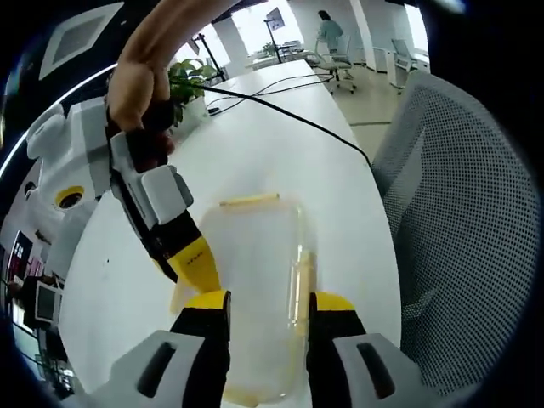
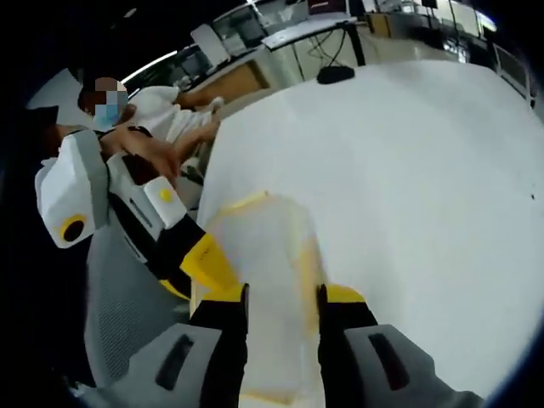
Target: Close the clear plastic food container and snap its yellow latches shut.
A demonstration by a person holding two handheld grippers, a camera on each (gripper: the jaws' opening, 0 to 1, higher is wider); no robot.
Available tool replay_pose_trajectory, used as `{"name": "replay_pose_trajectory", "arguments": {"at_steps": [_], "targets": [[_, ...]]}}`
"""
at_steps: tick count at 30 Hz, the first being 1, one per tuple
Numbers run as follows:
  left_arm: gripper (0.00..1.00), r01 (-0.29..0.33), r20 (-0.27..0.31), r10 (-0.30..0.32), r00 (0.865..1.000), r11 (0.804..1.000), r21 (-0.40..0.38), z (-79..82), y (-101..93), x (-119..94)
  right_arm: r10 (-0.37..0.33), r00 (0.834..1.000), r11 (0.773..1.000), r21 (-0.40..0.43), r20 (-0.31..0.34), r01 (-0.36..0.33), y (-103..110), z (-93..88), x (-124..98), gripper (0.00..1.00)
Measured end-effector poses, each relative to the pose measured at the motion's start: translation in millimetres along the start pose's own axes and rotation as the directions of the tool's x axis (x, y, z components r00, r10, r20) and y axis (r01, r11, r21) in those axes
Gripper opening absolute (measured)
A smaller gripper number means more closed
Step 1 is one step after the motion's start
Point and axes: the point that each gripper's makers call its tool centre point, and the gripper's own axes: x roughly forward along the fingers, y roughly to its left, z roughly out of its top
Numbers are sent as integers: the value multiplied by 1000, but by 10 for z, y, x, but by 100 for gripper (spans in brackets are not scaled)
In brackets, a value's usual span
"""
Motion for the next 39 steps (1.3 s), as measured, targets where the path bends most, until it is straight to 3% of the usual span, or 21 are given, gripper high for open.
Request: {"name": "replay_pose_trajectory", "arguments": {"at_steps": [22, 39], "targets": [[31, -25, 27, 25, 999, 1000, 18, 29, -22, -21, -66, 996, 997, -37, 57, 68, 36, 37, -71, 31], [36, -43, 29, 48, 998, 989, -140, -46, 71, -157, -159, 981, 984, -67, 111, 167, 46, 46, -166, 30]]}}
